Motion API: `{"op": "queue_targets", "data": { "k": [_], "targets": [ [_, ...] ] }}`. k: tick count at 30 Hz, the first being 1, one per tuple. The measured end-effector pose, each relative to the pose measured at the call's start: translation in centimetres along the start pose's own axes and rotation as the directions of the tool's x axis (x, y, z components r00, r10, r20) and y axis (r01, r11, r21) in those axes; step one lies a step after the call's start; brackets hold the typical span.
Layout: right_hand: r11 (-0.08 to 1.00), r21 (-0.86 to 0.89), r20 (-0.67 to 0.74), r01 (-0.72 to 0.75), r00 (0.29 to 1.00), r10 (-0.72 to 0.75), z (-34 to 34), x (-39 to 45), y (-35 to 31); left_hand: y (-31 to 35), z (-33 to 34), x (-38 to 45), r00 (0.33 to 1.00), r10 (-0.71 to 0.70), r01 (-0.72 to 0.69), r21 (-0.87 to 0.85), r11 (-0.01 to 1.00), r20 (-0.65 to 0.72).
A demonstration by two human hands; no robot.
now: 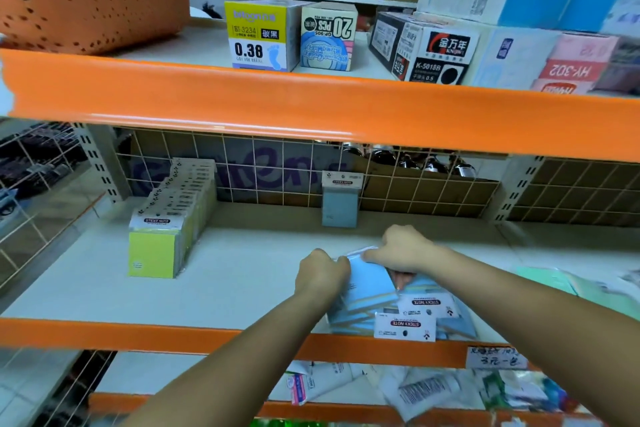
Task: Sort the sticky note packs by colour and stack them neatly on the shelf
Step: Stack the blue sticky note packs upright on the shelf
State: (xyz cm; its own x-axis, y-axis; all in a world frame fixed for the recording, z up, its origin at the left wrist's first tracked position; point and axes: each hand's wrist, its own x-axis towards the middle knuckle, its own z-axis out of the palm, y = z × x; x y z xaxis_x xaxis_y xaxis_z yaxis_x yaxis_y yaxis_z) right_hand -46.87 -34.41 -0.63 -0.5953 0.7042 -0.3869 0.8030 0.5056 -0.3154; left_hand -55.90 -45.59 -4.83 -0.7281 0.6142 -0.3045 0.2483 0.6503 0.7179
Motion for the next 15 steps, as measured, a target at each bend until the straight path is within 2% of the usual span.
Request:
{"op": "queue_targets", "data": {
  "k": [6,10,15],
  "targets": [
    [0.992,-0.116,-0.131,0.041,0.990,-0.056,-0.1,-0.3,-0.8,1.3,-0.1,-1.1,1.000,0.021,-0.021,-0.013,1.000,-0.015],
    [0.996,-0.077,-0.234,0.041,0.970,-0.058,-0.6,0.0,-1.6,2.1,-0.2,-0.9,0.996,0.059,-0.061,-0.033,0.998,-0.070],
    [0.998,-0.057,-0.152,0.012,0.988,-0.020,-0.6,0.4,-1.5,2.3,-0.1,-0.2,0.999,-0.019,0.021,-0.064,0.998,0.035]
  ]
}}
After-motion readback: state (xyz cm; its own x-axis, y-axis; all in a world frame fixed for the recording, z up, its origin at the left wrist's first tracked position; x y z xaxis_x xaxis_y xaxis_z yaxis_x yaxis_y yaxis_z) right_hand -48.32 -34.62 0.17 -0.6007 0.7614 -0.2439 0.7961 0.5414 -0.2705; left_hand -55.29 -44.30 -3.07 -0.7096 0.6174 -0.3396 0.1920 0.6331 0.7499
